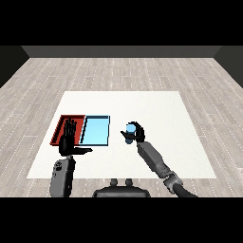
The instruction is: Pick the blue can and put it in the blue box
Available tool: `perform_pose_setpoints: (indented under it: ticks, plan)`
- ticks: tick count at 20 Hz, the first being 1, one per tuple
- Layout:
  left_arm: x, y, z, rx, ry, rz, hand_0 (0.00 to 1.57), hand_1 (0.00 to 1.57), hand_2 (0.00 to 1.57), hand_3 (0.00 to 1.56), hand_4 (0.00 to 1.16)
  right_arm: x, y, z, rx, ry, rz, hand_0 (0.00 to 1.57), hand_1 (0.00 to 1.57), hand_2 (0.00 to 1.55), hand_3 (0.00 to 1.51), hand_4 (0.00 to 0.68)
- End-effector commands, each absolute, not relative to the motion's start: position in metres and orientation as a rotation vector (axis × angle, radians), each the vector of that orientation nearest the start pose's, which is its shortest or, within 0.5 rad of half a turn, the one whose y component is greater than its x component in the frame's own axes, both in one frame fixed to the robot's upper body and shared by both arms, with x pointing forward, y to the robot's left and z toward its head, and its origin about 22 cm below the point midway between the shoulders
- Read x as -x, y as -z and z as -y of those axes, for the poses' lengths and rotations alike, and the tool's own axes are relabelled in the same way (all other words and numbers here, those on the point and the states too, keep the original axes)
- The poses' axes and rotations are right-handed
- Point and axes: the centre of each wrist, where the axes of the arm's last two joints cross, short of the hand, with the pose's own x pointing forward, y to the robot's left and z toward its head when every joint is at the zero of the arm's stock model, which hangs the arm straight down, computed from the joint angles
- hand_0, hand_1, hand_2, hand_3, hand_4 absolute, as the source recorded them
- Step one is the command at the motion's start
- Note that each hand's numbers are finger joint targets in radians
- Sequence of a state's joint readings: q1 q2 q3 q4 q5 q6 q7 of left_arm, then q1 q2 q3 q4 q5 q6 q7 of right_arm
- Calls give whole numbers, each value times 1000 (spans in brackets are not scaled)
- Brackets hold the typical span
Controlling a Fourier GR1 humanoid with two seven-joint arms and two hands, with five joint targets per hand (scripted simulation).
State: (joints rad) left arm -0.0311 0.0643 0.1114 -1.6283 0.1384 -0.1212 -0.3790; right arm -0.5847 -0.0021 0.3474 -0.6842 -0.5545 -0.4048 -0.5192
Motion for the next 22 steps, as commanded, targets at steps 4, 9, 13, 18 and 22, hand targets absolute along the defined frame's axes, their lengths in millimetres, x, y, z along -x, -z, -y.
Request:
perform_pose_setpoints:
  ticks: [4,9,13,18,22]
  plan:
    - [-242,-12,-270,51,-33,2020,0,0,0,0,0,-337,38,122,18,92,1595,1495,1495,1467,1418,634]
    - [-251,-16,-245,87,67,2005,0,0,0,0,0,-337,7,119,42,15,1693,1426,1426,1450,1400,624]
    - [-253,-13,-227,163,100,1953,0,0,0,0,0,-346,-22,131,82,-57,1774,1432,1432,1449,1399,623]
    - [-255,-12,-196,205,130,1895,0,0,0,0,0,-334,-47,122,69,-89,1838,1435,1435,1447,1403,617]
    - [-260,-15,-186,206,149,1862,0,0,0,0,0,-324,-52,138,85,-90,1859,1436,1436,1440,1406,620]
